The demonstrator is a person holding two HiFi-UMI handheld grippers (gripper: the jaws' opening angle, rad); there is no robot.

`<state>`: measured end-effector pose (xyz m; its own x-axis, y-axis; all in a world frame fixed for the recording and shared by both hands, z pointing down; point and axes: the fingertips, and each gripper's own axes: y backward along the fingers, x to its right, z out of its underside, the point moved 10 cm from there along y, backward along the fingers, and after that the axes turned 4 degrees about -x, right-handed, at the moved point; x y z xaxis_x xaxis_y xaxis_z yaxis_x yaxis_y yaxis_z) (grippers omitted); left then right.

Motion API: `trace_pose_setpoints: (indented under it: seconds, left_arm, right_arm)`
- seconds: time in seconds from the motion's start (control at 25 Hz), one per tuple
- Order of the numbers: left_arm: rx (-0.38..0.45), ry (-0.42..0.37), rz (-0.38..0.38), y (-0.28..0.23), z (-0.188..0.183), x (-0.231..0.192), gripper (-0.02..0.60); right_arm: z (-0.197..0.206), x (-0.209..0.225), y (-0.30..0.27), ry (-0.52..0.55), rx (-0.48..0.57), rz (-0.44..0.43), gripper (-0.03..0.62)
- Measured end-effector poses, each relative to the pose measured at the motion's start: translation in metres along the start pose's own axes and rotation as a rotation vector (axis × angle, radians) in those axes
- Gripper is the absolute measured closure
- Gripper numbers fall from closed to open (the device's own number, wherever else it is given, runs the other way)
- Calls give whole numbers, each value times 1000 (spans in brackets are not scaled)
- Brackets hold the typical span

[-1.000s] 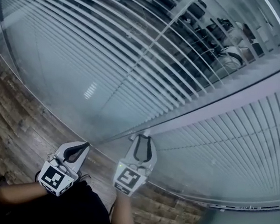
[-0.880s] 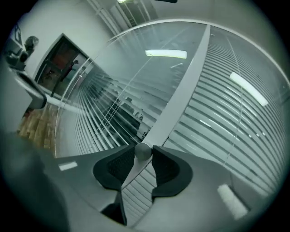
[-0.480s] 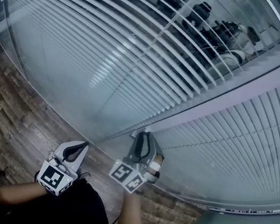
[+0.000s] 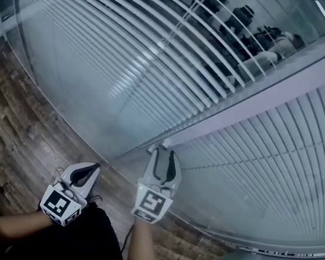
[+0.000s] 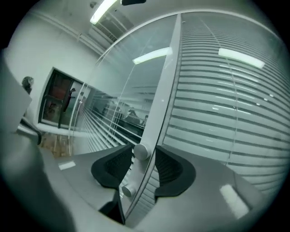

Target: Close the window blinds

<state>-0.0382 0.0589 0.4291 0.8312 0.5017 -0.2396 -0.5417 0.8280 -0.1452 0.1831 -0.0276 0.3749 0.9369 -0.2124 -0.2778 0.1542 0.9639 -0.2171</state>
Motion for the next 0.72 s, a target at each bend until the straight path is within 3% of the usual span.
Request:
trace_pose_setpoints:
  seconds: [0.12,0.24,0.4,0.56,0.72]
  left_arm:
    - [26,14,-6,-1,-1,5,580]
    - [27,14,1,-2,-4,1,580]
    - [-11,3,46,-11,-6,-13,581]
    - [-13,-36,88,-23,5,-26,580]
    - [-31,-41,138,-31,9,-39,580]
  right_arm:
    - [2,1,-2,-127,28,-18,433]
    - [-2,-2,-12,-180,25,-35,431]
    - [-4,-8,-13,-232,32,35,434]
    - [22,-12,-8,-291,19,101,453]
    - [28,-16,-7,-289,9,132,461]
